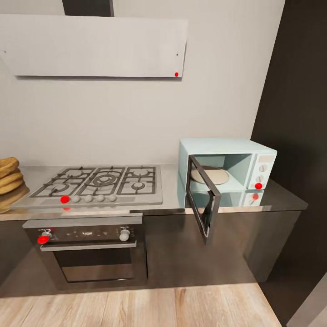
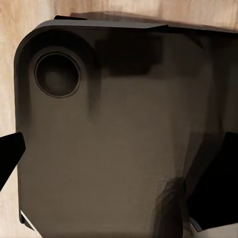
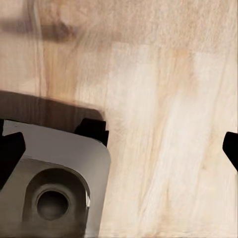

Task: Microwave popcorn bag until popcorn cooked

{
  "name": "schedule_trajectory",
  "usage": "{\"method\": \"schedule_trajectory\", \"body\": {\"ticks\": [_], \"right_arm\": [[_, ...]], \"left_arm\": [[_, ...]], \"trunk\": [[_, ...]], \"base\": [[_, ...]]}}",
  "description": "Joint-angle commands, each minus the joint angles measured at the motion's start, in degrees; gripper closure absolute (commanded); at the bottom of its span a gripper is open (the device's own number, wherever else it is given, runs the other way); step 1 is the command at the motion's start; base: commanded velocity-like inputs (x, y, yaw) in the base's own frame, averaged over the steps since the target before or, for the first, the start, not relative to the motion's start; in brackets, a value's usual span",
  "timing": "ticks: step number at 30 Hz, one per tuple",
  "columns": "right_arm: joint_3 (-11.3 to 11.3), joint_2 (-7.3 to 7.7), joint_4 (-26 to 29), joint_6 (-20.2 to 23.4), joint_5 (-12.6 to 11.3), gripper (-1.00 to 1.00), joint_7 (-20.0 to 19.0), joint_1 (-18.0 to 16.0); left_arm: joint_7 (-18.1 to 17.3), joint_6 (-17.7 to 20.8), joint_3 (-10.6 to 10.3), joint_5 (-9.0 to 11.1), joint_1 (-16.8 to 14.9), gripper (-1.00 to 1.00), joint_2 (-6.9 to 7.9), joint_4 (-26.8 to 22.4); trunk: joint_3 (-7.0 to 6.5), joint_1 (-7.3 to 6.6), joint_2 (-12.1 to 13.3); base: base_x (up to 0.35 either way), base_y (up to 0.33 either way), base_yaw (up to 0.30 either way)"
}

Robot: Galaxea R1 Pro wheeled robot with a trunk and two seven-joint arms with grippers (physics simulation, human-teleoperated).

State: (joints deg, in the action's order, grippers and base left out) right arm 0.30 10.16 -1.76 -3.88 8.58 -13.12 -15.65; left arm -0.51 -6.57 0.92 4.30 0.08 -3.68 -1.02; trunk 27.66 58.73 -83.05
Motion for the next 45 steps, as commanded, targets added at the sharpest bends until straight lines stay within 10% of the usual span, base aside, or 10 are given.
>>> {"method": "schedule_trajectory", "body": {"ticks": [1,8,21,45], "right_arm": [[-0.08,-0.94,-0.17,-0.48,0.34,-1.0,3.02,0.77],[-0.17,-2.84,-0.18,-0.86,0.03,-1.0,11.65,2.34],[-0.13,-3.46,-0.17,-0.37,0.42,-1.0,12.06,2.37],[0.14,-5.36,-0.17,-0.49,0.74,-1.0,12.57,4.13]], "left_arm": [[-0.01,-0.11,0.05,0.45,0.01,-1.0,0.0,-0.03],[0.3,-0.19,0.05,0.52,0.02,-1.0,0.0,-0.03],[0.4,-0.35,-0.04,5.03,0.02,-1.0,0.07,-0.03],[0.42,-0.46,-0.13,5.37,0.01,-1.0,0.0,-0.03]], "trunk": [[0.04,0.0,-0.03],[0.04,0.0,-0.03],[0.04,0.0,-0.03],[-0.37,0.0,-0.03]], "base": [[0.0,0.0,0.0],[0.0,0.0,0.122],[0.0,0.0,0.276],[0.0,0.0,0.279]]}}
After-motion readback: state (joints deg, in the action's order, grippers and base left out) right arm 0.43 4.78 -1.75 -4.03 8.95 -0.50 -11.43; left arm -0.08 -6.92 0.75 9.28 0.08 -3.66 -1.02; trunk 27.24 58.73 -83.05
